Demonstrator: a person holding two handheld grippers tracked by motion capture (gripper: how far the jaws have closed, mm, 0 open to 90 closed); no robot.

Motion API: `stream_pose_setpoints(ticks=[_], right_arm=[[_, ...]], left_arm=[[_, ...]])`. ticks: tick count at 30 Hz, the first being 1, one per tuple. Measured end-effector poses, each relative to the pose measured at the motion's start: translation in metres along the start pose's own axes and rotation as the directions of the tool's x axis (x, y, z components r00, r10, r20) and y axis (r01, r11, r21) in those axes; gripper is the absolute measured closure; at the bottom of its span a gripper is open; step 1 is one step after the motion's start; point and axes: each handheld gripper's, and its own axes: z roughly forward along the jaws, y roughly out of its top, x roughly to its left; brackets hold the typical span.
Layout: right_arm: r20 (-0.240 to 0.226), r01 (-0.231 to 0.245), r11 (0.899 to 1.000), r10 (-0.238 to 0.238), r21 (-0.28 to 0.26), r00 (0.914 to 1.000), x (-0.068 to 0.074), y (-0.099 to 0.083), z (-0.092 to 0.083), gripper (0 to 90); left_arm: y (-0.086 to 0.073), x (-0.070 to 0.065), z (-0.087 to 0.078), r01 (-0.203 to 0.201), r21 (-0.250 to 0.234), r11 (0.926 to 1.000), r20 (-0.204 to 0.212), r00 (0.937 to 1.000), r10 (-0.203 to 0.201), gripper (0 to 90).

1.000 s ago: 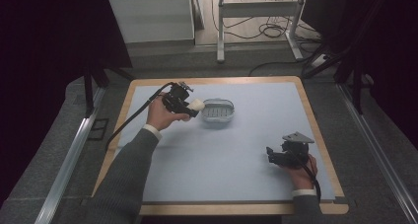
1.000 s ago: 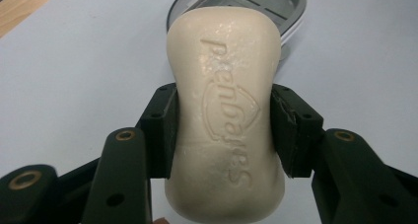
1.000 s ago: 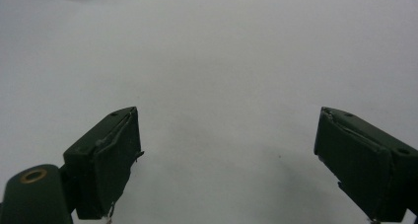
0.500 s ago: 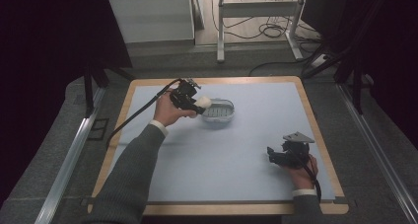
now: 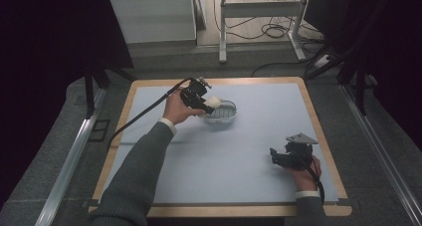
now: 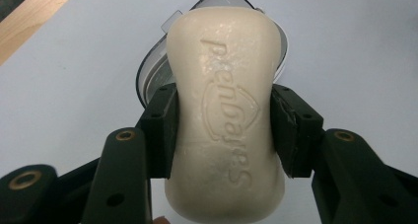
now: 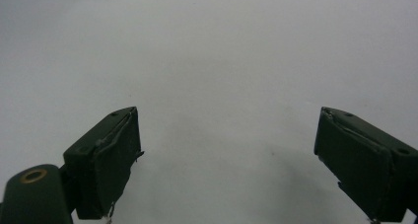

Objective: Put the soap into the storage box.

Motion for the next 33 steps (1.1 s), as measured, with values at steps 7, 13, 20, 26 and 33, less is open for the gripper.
stream_pose_setpoints(ticks=[7, 13, 20, 26, 33], right_arm=[[0.001, 0.000, 1.000, 0.000, 0.001, 1.0000, 0.000, -0.001, 0.001, 10.2], [-0.001, -0.002, 1.000, 0.002, 0.003, 1.0000, 0.000, -0.001, 0.001, 10.1], [-0.001, -0.001, 1.000, 0.001, 0.003, 1.0000, 0.000, -0.001, 0.002, 10.2], [0.003, -0.005, 1.000, 0.005, 0.004, 1.0000, -0.002, -0.002, 0.002, 10.1], [0.006, -0.006, 1.000, 0.006, 0.008, 1.0000, -0.004, -0.003, 0.002, 10.1]], left_arm=[[0.011, 0.000, 0.005, -0.053, 0.017, 0.9984, 0.000, 0.9986, 0.053, 49.5], [0.019, -0.006, 0.016, -0.109, 0.045, 0.9930, 0.000, 0.9940, 0.109, 49.5], [0.026, -0.003, 0.028, -0.114, 0.042, 0.9926, 0.040, 0.9929, 0.112, 49.5], [0.028, 0.002, 0.040, -0.144, 0.045, 0.9886, 0.053, 0.9885, 0.142, 49.4], [0.028, 0.002, 0.051, -0.162, 0.072, 0.9842, 0.056, 0.9858, 0.158, 49.4]])
